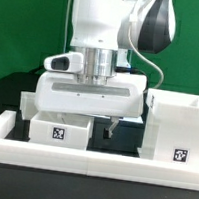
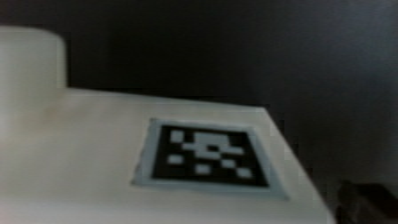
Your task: Assemble drawer
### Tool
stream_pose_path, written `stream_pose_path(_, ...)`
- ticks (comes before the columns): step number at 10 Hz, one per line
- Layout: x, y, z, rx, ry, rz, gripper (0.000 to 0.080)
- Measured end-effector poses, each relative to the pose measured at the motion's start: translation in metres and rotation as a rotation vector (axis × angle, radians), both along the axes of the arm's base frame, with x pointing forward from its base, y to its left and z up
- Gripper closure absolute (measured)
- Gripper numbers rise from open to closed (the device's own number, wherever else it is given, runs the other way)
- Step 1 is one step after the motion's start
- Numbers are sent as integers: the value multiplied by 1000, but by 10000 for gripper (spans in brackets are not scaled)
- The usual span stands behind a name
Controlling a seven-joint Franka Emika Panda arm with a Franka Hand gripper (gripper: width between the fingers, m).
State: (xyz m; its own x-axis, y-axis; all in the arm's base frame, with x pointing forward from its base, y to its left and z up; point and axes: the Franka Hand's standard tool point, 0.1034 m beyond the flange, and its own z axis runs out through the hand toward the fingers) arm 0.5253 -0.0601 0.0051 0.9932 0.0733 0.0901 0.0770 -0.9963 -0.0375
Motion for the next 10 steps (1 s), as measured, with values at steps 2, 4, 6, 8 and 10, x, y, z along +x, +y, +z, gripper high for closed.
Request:
stream_pose_path(2, -1, 0, 0, 0, 2, 1, 408)
stream_pose_path(4, -5, -1, -2, 0, 8, 6, 609)
stream_pose_path(6, -4, -1, -2, 0, 6, 6, 730)
stream_pose_path(8, -4, -1, -2, 0, 6, 6, 758)
stream_pose_path(10, -4, -1, -2, 0, 6, 6, 758)
